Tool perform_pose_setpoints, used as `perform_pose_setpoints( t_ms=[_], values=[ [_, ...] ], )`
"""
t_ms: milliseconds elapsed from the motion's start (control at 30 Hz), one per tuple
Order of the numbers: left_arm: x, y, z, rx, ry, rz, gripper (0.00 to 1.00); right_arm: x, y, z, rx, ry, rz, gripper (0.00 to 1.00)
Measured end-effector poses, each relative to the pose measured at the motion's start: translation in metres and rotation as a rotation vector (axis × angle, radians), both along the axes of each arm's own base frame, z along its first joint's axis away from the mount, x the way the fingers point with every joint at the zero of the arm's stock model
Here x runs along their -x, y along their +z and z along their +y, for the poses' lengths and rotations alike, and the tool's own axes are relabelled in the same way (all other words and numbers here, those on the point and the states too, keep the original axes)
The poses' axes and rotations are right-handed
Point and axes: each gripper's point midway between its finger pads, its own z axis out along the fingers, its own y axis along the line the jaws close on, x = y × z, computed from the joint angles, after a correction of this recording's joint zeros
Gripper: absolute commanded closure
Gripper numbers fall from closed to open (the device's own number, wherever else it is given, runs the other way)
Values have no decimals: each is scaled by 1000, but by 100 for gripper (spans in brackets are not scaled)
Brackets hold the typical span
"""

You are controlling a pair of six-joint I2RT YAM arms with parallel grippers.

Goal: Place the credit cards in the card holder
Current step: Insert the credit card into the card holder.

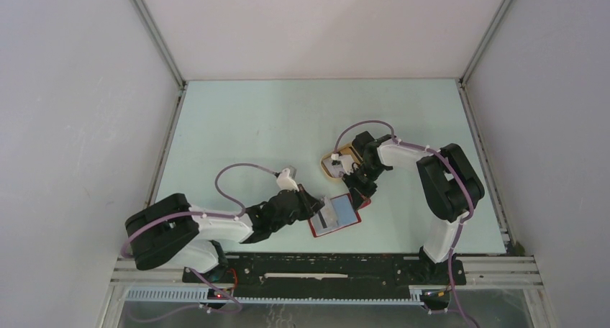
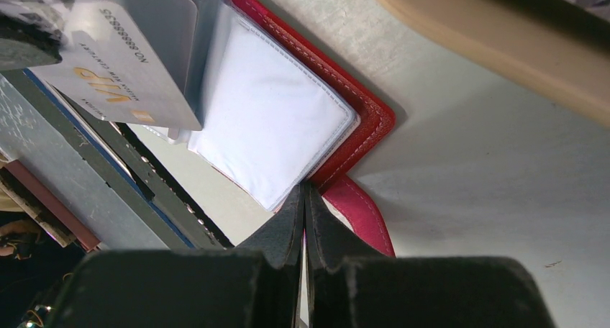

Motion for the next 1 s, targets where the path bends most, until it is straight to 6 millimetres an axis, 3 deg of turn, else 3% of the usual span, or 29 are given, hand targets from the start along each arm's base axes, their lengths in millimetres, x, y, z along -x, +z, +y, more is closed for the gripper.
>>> perform_pose_setpoints(
  t_ms=[633,1000],
  values=[
    [6,-13,4,-37,73,92,100,0,0,0,3,0,0,93],
    [9,-12,-3,-57,89,113,100,0,0,0,4,0,-2,93]
  ],
)
